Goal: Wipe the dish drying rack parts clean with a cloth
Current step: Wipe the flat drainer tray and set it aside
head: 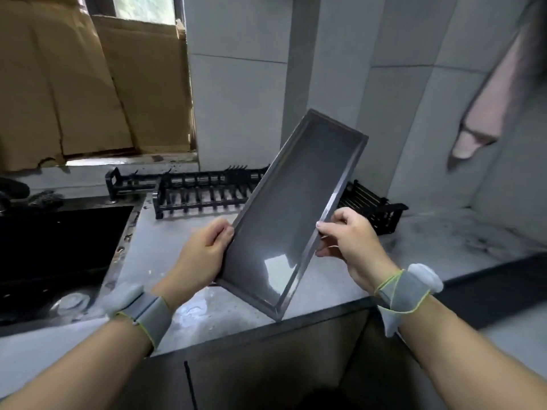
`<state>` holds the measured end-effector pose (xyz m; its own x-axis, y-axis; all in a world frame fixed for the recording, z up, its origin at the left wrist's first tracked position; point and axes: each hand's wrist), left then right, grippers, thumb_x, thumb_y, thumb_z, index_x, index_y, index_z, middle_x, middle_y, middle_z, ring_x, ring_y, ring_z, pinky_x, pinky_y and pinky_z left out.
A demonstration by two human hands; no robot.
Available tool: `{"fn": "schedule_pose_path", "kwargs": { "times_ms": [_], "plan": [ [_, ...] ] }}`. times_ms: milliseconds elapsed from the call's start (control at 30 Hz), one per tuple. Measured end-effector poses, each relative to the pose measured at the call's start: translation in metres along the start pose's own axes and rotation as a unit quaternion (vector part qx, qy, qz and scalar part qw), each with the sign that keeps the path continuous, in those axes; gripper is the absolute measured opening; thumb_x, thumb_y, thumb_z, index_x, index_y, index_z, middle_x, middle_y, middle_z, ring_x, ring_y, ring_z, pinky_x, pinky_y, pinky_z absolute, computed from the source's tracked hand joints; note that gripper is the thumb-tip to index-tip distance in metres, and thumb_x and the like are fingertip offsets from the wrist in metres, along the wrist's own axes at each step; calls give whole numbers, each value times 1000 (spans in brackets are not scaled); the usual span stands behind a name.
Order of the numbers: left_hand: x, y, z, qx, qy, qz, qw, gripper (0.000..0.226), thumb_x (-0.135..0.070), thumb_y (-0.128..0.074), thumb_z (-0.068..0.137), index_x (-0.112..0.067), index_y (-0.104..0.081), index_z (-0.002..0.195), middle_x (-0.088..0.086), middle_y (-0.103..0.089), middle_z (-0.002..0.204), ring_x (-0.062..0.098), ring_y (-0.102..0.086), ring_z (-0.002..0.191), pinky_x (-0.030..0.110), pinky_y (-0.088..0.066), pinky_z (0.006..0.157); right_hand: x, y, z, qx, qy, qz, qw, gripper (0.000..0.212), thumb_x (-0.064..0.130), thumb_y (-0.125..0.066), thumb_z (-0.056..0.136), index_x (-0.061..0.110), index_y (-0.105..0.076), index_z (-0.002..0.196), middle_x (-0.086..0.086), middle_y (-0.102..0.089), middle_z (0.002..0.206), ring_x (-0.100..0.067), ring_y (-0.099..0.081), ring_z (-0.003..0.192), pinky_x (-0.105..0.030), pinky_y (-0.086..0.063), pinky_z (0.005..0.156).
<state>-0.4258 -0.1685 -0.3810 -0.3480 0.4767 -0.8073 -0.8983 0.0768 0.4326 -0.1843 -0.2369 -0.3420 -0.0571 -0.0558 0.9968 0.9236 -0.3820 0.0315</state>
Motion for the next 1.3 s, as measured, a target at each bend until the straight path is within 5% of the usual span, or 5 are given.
{"fn": "schedule_pose_path", "kwargs": {
  "times_ms": [433, 700, 800, 900, 1300],
  "plan": [
    [-81, -169, 44, 190, -18, 90, 977, 25, -38, -58, 98, -20, -62, 114, -6, -62, 90, 20, -61, 90, 31, -45, 72, -29, 169, -46, -242, -109, 19, 964, 27, -4, -59, 93, 10, -43, 76, -18, -56, 72, -20, -58, 46, -30, -55, 44],
    [-115, -262, 42, 313, -33, 74, 946, 44, 3, -49, 86, -18, -66, 121, 6, -64, 125, 25, -59, 116, 32, -53, 86, -59, 270, -33, -311, -177, -126, 925, 27, 7, -65, 93, 8, -51, 69, -9, -54, 57, -17, -50, 38, -25, -44, 38],
    [-121, -298, 47, 299, -20, 55, 952, 44, 4, -51, 81, -24, -70, 109, 6, -66, 118, 25, -59, 116, 28, -51, 84, -54, 304, -26, -279, -225, -404, 842, 30, 29, -65, 91, 7, -61, 71, -12, -66, 67, -27, -62, 57, -30, -45, 54],
    [-125, -331, 51, 306, -32, 62, 950, 42, 5, -53, 80, -26, -68, 104, 3, -65, 110, 20, -59, 106, 20, -46, 69, -48, 315, -23, -248, -212, -627, 708, 43, 43, -61, 92, 8, -53, 115, -15, -62, 116, -35, -61, 108, -35, -47, 82],
    [-107, -298, 60, 271, -80, 78, 956, 16, -15, -65, 91, -18, -73, 104, -4, -72, 94, 12, -66, 91, 21, -50, 86, -53, 221, 22, -94, 14, -550, 830, 16, 25, -53, 95, 22, -63, 107, 0, -55, 108, -24, -51, 111, -30, -39, 87]
  ]
}}
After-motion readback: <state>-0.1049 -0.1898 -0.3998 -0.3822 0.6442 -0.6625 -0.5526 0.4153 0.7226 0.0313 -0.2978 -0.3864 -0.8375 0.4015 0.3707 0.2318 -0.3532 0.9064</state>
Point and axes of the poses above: each hand's wrist, its own z-axis towards the middle knuckle, its own y-axis out of the back of the hand, x = y × z
